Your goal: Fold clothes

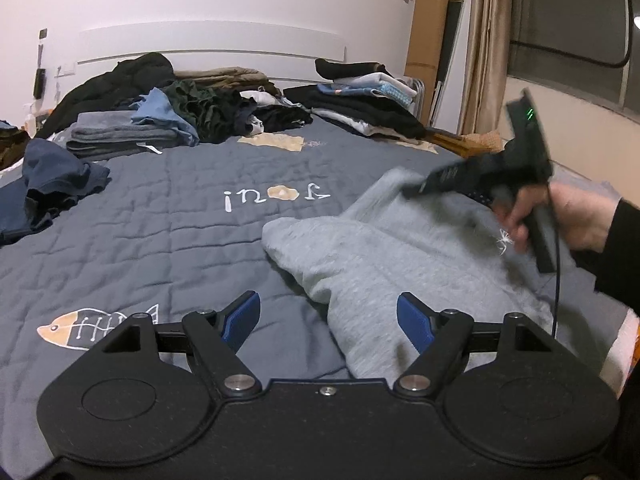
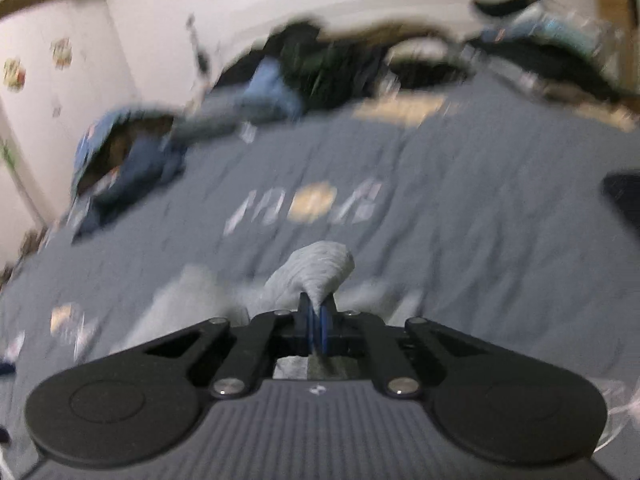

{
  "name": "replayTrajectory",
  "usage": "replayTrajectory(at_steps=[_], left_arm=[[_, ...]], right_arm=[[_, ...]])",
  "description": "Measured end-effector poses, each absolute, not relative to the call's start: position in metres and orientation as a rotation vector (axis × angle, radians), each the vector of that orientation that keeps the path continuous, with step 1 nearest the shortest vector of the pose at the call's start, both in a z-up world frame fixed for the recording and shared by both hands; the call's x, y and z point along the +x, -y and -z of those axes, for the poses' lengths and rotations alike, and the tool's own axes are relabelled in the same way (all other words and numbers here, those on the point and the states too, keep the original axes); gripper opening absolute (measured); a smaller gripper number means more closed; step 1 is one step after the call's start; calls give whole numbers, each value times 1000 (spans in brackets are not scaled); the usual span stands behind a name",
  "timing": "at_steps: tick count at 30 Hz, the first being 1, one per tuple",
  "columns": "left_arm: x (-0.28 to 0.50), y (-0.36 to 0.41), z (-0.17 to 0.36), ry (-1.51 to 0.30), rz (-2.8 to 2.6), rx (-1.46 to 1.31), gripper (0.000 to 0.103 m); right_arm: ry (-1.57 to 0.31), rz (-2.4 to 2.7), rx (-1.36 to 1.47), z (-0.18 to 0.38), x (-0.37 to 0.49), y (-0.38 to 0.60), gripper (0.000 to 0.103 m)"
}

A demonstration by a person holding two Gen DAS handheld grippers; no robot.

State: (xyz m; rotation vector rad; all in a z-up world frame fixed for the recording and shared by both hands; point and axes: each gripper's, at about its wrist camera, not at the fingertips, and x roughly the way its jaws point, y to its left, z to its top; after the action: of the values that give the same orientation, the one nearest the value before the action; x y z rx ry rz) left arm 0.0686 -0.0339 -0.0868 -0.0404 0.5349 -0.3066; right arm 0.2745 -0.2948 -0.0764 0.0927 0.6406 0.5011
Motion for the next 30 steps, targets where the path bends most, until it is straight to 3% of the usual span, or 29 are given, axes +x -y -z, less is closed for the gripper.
replayTrajectory(at_steps=[3,9,12,14,24,27,28,30], left_arm=[[70,33,88,-537,303,-43,74],[74,32,93,-563,292,-28,75],[76,32,94,-567,288,-25,75],[76,32,94,-568,293,-23,75],[73,36,96,-568,305,-1,75],[73,37,95,-567,306,5,75],[73,37,96,-570,305,7,75],[73,37,95,-571,302,7,75]], right_arm=[[-628,-439,91,84,283,306,4],[-793,-342,55,135,305,313,11],[-788,-358,168,126,309,330,27],[-761,-371,227,117,307,338,44],[-757,-608,30,109,292,293,48],[-813,-625,-24,120,290,282,45],[-822,-633,-29,121,289,281,38],[-824,-642,-28,118,287,282,6]])
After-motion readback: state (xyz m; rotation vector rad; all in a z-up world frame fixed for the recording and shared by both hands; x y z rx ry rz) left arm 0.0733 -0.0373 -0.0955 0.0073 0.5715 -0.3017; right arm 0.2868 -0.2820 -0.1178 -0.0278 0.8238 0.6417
